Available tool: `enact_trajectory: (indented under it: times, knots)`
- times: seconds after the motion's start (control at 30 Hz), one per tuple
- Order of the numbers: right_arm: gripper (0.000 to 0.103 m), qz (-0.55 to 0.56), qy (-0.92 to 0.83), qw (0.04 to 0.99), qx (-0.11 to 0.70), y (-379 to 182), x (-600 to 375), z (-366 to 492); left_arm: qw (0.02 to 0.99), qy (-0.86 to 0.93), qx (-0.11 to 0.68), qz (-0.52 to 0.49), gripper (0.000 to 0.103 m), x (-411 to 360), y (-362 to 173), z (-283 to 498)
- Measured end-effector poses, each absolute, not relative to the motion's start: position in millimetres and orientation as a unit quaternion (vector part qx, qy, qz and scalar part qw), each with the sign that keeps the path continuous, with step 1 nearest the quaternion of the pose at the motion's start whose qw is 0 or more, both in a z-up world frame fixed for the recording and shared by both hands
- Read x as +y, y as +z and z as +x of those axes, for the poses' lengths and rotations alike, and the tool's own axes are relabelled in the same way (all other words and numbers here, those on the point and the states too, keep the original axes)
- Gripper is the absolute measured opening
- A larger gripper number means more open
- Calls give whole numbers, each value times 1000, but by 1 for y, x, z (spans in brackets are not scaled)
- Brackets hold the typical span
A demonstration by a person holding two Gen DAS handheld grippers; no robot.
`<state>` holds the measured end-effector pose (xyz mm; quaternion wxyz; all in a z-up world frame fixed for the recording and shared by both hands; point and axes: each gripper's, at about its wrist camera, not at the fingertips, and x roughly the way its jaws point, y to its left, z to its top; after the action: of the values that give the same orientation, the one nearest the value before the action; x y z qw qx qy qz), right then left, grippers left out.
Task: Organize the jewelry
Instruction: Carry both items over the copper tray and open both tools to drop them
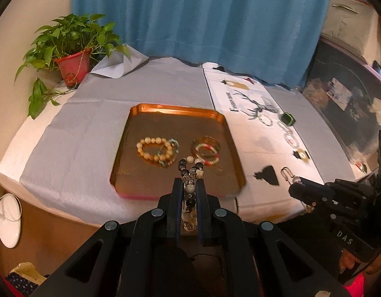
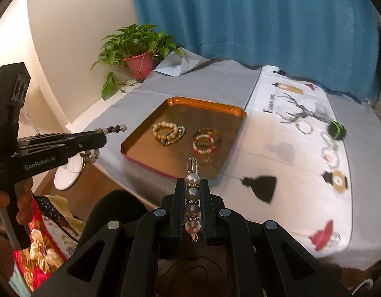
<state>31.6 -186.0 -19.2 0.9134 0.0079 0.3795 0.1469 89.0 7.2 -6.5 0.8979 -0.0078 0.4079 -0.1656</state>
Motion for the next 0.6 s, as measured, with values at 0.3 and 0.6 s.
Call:
enact_trajectory:
  times: [0.3, 0.6]
  knots:
    - [12, 0, 153, 903, 401, -46, -163, 107, 901, -148, 407, 11, 8, 7, -23, 147]
    - [12, -4, 154, 894, 421, -74, -147, 161, 892, -137, 430, 7, 8, 8, -52, 201]
